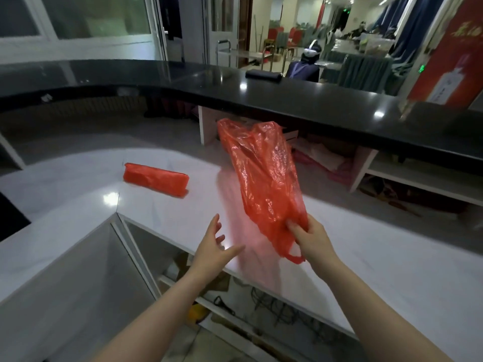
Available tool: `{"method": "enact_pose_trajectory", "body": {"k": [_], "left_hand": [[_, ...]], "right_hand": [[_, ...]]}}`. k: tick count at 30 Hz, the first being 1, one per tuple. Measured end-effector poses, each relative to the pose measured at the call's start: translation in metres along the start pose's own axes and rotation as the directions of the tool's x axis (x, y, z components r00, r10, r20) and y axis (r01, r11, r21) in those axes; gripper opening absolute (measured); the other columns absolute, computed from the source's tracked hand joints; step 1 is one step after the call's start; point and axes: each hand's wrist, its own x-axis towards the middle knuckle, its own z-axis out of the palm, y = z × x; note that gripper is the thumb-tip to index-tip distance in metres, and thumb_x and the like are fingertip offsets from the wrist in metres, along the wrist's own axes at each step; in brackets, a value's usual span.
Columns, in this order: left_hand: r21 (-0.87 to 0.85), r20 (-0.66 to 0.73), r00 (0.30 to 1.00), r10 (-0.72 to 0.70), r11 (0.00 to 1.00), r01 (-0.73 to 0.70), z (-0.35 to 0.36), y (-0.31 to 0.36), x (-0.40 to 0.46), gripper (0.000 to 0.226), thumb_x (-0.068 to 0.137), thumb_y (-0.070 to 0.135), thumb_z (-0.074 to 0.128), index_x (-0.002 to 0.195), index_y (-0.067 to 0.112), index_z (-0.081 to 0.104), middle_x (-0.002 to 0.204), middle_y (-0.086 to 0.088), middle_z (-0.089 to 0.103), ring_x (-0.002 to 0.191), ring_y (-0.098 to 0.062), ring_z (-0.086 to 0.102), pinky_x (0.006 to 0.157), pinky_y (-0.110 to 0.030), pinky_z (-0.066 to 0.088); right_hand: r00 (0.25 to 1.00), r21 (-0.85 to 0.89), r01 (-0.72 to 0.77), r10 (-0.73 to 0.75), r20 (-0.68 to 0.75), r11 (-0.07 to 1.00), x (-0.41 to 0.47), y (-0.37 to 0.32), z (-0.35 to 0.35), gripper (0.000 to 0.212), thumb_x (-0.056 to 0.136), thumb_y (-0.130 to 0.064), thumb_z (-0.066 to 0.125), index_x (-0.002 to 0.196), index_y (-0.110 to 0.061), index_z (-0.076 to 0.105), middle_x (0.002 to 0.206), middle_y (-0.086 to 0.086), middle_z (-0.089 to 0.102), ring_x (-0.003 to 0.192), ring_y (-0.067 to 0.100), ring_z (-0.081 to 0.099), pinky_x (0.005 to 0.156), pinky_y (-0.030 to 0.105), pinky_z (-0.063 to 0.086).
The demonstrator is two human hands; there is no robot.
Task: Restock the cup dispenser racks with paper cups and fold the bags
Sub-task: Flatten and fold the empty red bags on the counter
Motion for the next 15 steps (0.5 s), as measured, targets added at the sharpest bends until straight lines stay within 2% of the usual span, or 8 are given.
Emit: {"method": "enact_pose_trajectory", "body": {"k": [2, 3, 5, 8, 10, 11, 13, 15], "left_hand": [[0.024, -0.025, 0.998, 0.065, 0.998, -0.065, 0.006, 0.010, 0.001, 0.098, 0.072, 0.041, 0.079, 0.148, 0.035, 0.018, 0.151, 0.009, 0.030, 0.124, -0.012, 0.045, 0.088, -0.023, 0.044], [0.040, -0.032, 0.995, 0.089, 0.995, -0.088, 0.010, 0.014, 0.002, 0.095, 0.073, 0.039, 0.079, 0.148, 0.034, 0.020, 0.148, 0.011, 0.034, 0.122, -0.011, 0.046, 0.086, -0.023, 0.044], [0.037, -0.037, 0.994, 0.107, 0.994, -0.105, 0.018, 0.024, 0.005, 0.086, 0.077, 0.034, 0.077, 0.147, 0.033, 0.025, 0.138, 0.014, 0.039, 0.118, -0.012, 0.051, 0.087, -0.026, 0.047], [-0.168, -0.030, 0.999, 0.011, 0.986, -0.016, 0.034, 0.042, 0.008, 0.054, 0.089, 0.024, 0.064, 0.138, 0.026, 0.041, 0.124, 0.006, 0.057, 0.102, -0.013, 0.061, 0.080, -0.029, 0.054], [-0.383, -0.014, 0.988, -0.154, 0.913, 0.137, 0.042, 0.055, 0.009, 0.030, 0.095, 0.024, 0.055, 0.123, 0.014, 0.056, 0.102, -0.003, 0.068, 0.090, -0.018, 0.067, 0.071, -0.031, 0.056], [-0.421, 0.004, 0.979, -0.205, 0.888, 0.188, 0.045, 0.059, 0.008, 0.027, 0.095, 0.030, 0.054, 0.112, 0.011, 0.061, 0.093, -0.004, 0.070, 0.085, -0.019, 0.068, 0.068, -0.031, 0.055], [-0.396, 0.055, 0.968, -0.243, 0.885, 0.245, 0.050, 0.064, 0.004, 0.034, 0.091, 0.044, 0.056, 0.093, 0.012, 0.066, 0.080, -0.002, 0.070, 0.076, -0.018, 0.066, 0.063, -0.029, 0.049], [-0.324, 0.085, 0.966, -0.245, 0.910, 0.259, 0.055, 0.064, 0.001, 0.031, 0.089, 0.044, 0.059, 0.089, 0.013, 0.066, 0.079, 0.000, 0.068, 0.073, -0.015, 0.063, 0.062, -0.027, 0.045]], "right_hand": [[0.999, 0.021, -0.032, 0.032, 0.010, 0.999, -0.002, 0.002, -0.011, 0.010, 0.096, -0.030, 0.052, 0.095, -0.039, 0.057, 0.096, -0.017, 0.066, 0.084, 0.001, 0.065, 0.062, 0.015, 0.049], [0.999, 0.050, -0.051, 0.051, 0.006, 0.997, -0.003, 0.004, -0.016, 0.010, 0.097, -0.031, 0.051, 0.097, -0.040, 0.056, 0.102, -0.016, 0.065, 0.089, 0.005, 0.064, 0.070, 0.019, 0.049], [0.995, 0.115, -0.095, 0.096, -0.006, 0.989, -0.005, 0.007, -0.026, 0.012, 0.098, -0.031, 0.048, 0.105, -0.039, 0.054, 0.112, -0.009, 0.063, 0.103, 0.013, 0.060, 0.087, 0.037, 0.051], [0.991, 0.140, -0.129, 0.132, -0.019, 0.982, -0.009, 0.008, -0.037, 0.015, 0.098, -0.032, 0.047, 0.110, -0.039, 0.053, 0.117, -0.004, 0.062, 0.111, 0.023, 0.057, 0.098, 0.051, 0.046], [0.990, 0.136, -0.134, 0.138, -0.020, 0.982, -0.012, 0.008, -0.041, 0.015, 0.098, -0.035, 0.046, 0.111, -0.039, 0.053, 0.118, -0.004, 0.061, 0.112, 0.023, 0.056, 0.098, 0.051, 0.045], [0.990, 0.132, -0.133, 0.137, -0.019, 0.982, -0.013, 0.009, -0.043, 0.016, 0.098, -0.036, 0.046, 0.113, -0.038, 0.052, 0.119, -0.004, 0.061, 0.112, 0.022, 0.056, 0.098, 0.051, 0.045], [0.991, 0.127, -0.131, 0.135, -0.019, 0.983, -0.016, 0.010, -0.044, 0.018, 0.098, -0.037, 0.047, 0.115, -0.035, 0.051, 0.119, -0.003, 0.060, 0.110, 0.021, 0.056, 0.096, 0.048, 0.047], [0.990, 0.143, -0.132, 0.136, -0.021, 0.981, -0.019, 0.012, -0.044, 0.017, 0.096, -0.036, 0.050, 0.113, -0.032, 0.050, 0.117, -0.003, 0.061, 0.107, 0.019, 0.058, 0.092, 0.043, 0.049]]}}
